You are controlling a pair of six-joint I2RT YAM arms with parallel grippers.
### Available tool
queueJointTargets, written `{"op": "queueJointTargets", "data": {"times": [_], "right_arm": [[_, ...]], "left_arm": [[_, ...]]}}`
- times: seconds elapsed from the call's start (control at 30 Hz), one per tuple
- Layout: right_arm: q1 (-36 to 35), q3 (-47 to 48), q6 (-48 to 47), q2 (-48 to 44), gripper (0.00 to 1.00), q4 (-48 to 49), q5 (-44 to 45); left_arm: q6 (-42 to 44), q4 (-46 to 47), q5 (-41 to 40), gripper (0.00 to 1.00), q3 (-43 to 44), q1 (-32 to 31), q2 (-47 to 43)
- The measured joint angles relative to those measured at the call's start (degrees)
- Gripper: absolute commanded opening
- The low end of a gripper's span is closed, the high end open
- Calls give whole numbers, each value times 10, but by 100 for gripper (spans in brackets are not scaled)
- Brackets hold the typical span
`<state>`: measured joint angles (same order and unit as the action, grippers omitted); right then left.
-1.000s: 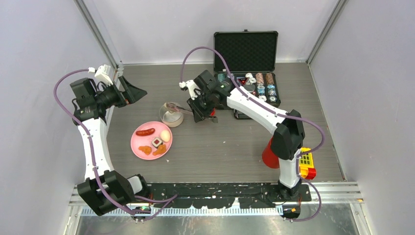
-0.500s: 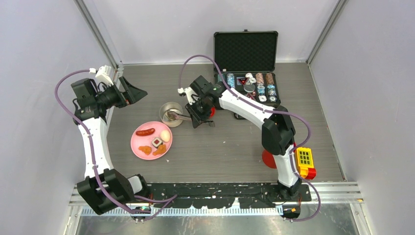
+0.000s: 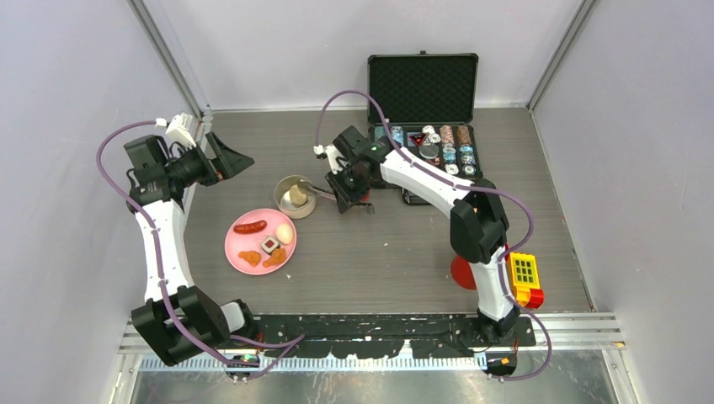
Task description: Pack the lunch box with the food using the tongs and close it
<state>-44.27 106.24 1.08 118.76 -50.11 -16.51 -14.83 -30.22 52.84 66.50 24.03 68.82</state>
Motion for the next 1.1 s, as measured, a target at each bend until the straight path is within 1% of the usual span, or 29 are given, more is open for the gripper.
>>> {"op": "queueJointTargets", "data": {"times": [0.07, 0.17, 0.23, 0.43, 0.6, 0.73, 0.93, 1.0, 1.1], "right_arm": [[0, 0, 0, 0, 37, 0, 7], [0, 2, 0, 0, 44, 0, 16], [0, 3, -1, 0, 46, 0, 19], [-1, 17, -5, -7, 45, -1, 21], [-15, 25, -25, -37, 45, -13, 31], [-51, 29, -50, -61, 44, -28, 44], [-113, 29, -85, -72, 44, -51, 52], [-130, 29, -91, -72, 43, -59, 55], [-151, 30, -97, -70, 43, -65, 61]], "left_arm": [[0, 0, 1, 97, 0, 0, 1], [0, 0, 2, 97, 0, 0, 1], [0, 0, 2, 97, 0, 0, 1], [0, 0, 3, 97, 0, 0, 1], [3, -1, 2, 97, 0, 0, 1], [25, -23, -1, 98, 2, 0, 1], [90, -94, -13, 98, 32, 4, 9], [98, -110, -12, 98, 42, 17, 14], [98, -122, -8, 98, 51, 54, 24]]}}
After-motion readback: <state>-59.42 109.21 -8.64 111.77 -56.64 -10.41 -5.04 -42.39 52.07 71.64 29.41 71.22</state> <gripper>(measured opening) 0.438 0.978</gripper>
